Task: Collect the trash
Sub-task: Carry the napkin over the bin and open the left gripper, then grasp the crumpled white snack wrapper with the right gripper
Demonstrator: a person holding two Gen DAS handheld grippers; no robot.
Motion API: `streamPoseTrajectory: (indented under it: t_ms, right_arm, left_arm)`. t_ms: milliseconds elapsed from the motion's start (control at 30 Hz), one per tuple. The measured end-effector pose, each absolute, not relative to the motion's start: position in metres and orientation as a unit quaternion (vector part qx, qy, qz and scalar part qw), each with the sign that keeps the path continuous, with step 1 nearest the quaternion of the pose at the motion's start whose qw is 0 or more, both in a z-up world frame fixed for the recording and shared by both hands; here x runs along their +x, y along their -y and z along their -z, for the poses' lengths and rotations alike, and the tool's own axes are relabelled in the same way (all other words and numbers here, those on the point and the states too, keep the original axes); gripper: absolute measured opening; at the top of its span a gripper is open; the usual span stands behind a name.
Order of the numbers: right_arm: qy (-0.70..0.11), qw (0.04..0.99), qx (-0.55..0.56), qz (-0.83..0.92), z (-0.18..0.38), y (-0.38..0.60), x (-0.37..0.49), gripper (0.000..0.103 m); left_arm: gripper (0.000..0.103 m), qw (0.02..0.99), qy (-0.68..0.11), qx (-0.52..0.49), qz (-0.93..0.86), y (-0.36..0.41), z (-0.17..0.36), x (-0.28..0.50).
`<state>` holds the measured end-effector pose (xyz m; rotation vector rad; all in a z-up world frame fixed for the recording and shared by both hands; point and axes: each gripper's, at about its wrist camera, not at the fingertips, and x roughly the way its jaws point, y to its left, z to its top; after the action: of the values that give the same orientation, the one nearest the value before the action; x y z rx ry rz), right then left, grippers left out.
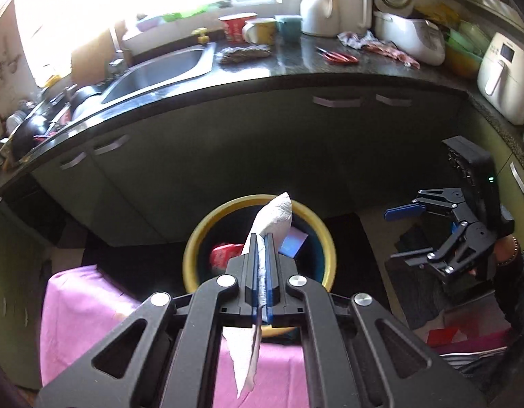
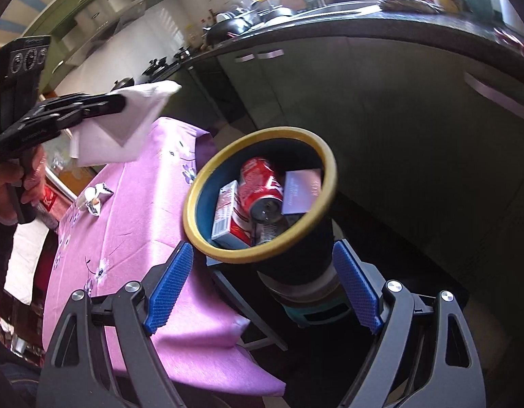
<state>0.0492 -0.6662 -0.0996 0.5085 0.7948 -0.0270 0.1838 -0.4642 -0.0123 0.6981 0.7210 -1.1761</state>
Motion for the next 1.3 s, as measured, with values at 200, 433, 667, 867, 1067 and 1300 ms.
streamPoseTrajectory:
  t_ms: [200, 433, 667, 867, 1067, 1300]
  right_arm:
    - [-0.373, 0.888, 0.268, 0.02, 0.104, 0.679, 0.029, 0.083]
    - [-0.364, 0.887, 0.284, 0.02, 0.104, 0.684, 0.016, 0.087]
    - [-0.368, 0.883, 0.29, 0.018, 0.107, 0.682, 0.02, 0.087]
    - [-0.383, 0.885, 0.265, -0.023, 0.102, 0.654, 0.051, 0.087]
    - [-0.421, 0.882, 0.188, -0.094, 0.088, 0.591, 0.119, 0.087]
    - [-0.446, 0.866, 0.089, -0.208, 0.061, 0.472, 0.221, 0.088]
  left_arm:
    - [0.003, 0.689, -0.341, 0.349, 0.535, 0.522, 0.075, 0.175]
    - [0.056, 0.702, -0.348, 0.353, 0.512, 0.523, 0.099, 0.178]
    - [0.072, 0.738, -0.336, 0.265, 0.522, 0.44, 0.041, 0.176]
    - [0.087, 0.818, -0.301, 0.128, 0.473, 0.3, 0.006, 0.181]
    - [0.088, 0.891, -0.275, 0.07, 0.355, 0.161, 0.018, 0.184]
    - [0.09, 0.929, -0.27, -0.004, 0.254, 0.049, 0.038, 0.216]
